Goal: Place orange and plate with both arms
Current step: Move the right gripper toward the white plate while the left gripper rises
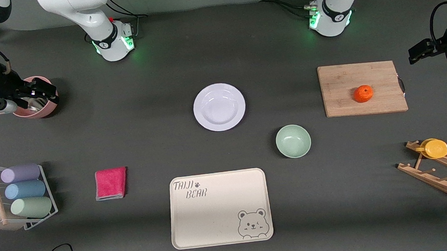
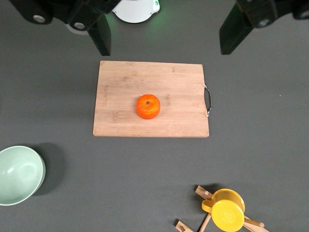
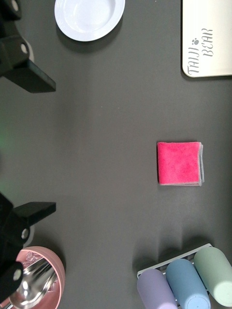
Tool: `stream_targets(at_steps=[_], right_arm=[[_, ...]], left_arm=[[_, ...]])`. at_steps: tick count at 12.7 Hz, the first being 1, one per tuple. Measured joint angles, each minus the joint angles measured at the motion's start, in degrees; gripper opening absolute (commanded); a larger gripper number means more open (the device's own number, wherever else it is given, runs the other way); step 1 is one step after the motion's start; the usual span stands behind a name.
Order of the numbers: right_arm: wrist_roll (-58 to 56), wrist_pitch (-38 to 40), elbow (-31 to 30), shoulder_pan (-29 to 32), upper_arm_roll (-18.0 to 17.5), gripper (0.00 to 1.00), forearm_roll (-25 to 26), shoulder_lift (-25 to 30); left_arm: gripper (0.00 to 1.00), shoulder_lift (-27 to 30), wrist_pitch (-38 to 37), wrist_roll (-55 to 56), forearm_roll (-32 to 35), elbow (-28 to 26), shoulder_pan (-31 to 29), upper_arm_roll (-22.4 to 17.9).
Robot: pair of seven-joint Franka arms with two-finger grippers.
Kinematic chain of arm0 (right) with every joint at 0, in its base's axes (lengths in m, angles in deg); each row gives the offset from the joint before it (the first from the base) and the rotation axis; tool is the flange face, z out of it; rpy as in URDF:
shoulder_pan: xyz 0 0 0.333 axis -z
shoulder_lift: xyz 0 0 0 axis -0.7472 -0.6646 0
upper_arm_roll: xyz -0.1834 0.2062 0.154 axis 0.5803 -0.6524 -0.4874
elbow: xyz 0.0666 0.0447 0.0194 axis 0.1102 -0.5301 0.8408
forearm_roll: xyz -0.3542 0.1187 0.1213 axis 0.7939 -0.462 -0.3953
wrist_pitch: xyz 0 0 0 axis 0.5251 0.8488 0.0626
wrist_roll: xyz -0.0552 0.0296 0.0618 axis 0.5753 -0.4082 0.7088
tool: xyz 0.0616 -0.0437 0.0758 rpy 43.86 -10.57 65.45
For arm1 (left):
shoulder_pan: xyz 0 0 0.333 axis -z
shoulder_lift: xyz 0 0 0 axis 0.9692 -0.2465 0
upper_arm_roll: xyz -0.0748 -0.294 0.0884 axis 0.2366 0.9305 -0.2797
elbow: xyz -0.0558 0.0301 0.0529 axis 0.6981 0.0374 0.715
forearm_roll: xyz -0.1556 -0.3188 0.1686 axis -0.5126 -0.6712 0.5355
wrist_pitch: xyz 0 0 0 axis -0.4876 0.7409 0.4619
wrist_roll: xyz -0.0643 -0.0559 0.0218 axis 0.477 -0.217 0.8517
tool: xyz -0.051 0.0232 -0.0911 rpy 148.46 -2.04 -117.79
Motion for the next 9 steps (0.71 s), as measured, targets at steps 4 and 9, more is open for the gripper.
stream_targets(at_steps=[4, 9], right_arm=[[0.0, 0.0, 0.2, 0.0, 0.0, 1.00, 0.0, 0.1], [0.0, 0.2, 0.2, 0.0, 0.0, 1.00, -2.5, -0.5]], left_arm=[[1.00, 0.0, 0.0, 0.0, 0.0, 0.0, 0.0, 0.0], [1.00, -0.4, -0.3, -0.2, 0.0, 0.0, 0.0, 0.1]])
